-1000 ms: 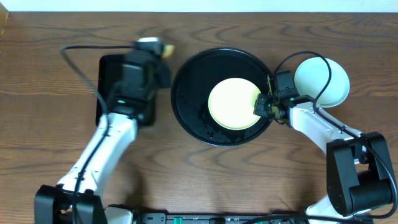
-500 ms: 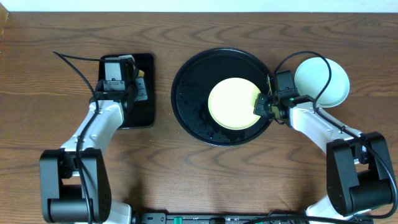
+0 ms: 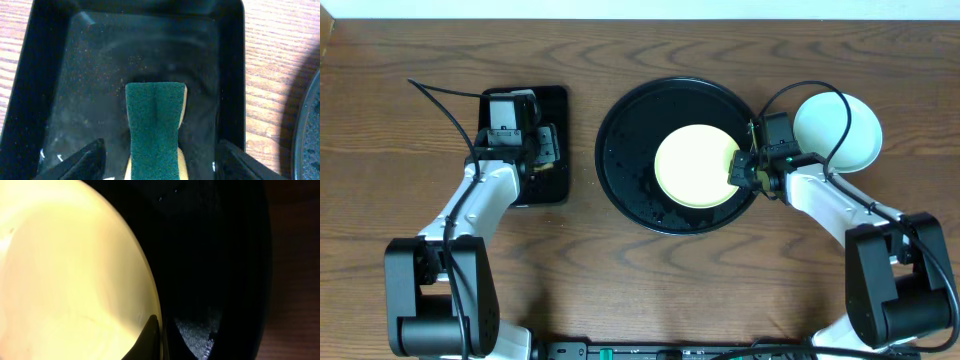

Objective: Clean dirty plates on tray and stack at the side
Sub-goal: 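Lift the yellow plate with the right gripper and place it on the stack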

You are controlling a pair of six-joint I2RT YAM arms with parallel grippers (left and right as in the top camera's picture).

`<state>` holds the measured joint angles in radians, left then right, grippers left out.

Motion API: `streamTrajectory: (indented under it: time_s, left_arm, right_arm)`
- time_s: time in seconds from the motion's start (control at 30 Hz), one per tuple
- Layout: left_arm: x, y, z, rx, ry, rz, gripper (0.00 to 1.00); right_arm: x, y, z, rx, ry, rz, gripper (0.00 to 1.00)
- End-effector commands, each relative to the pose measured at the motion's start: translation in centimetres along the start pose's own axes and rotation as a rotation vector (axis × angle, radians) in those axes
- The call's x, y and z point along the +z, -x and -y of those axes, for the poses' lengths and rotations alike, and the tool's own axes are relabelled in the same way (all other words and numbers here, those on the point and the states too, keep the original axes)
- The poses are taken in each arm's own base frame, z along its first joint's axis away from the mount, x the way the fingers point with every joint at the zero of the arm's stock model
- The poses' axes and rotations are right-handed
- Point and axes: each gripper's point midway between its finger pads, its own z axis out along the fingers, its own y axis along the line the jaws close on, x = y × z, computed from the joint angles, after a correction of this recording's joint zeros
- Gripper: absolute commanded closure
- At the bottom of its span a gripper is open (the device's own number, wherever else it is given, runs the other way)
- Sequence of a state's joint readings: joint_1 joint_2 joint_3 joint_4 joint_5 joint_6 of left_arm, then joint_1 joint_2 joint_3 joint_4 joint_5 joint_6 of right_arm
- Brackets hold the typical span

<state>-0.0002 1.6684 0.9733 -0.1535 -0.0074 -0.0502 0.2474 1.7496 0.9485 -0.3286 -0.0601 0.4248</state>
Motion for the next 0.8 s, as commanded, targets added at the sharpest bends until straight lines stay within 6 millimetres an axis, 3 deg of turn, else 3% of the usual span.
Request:
streamTrajectory:
  time_s: [0.0, 0.13, 0.23, 0.33, 0.47, 0.63, 0.77]
  left_arm:
    - [0.2, -0.3, -0.5, -0.002, 0.017, -0.009, 0.21]
    - [0.2, -0.2, -0.5, -0.002, 0.017, -0.009, 0.20]
    - [0.2, -0.2, -0.5, -0.002, 0.017, -0.009, 0.19]
    - [0.2, -0.2, -0.5, -0.002, 0.017, -0.009, 0.19]
    - [0.2, -0.3, -0.5, -0.002, 0.017, -0.009, 0.19]
    - [0.2, -0.2, -0.5, -0.002, 0.017, -0.009, 0.18]
    - [0.2, -0.2, -0.5, -0.002, 0.017, -0.009, 0.18]
  right_arm:
    - [-4.7, 4.1, -1.9, -0.113, 0.043, 0.135, 0.99]
    - [-10.5, 7.2, -3.4, -0.251, 0.055, 0.288, 0.99]
    - [-15.3, 9.0, -2.4, -0.348, -0.148, 0.442, 0.99]
    - [-19.0, 9.5, -2.0, -0.429, -0.351, 0.557, 0.99]
    - [-24.1, 8.7, -3.8, -0.509, -0.652, 0.723, 0.99]
    - [-26.9, 7.2, -6.8, -0.536, -0.957, 0.854, 0.99]
    - [-24.5, 6.2, -9.8, -0.625, -0.997, 0.847, 0.99]
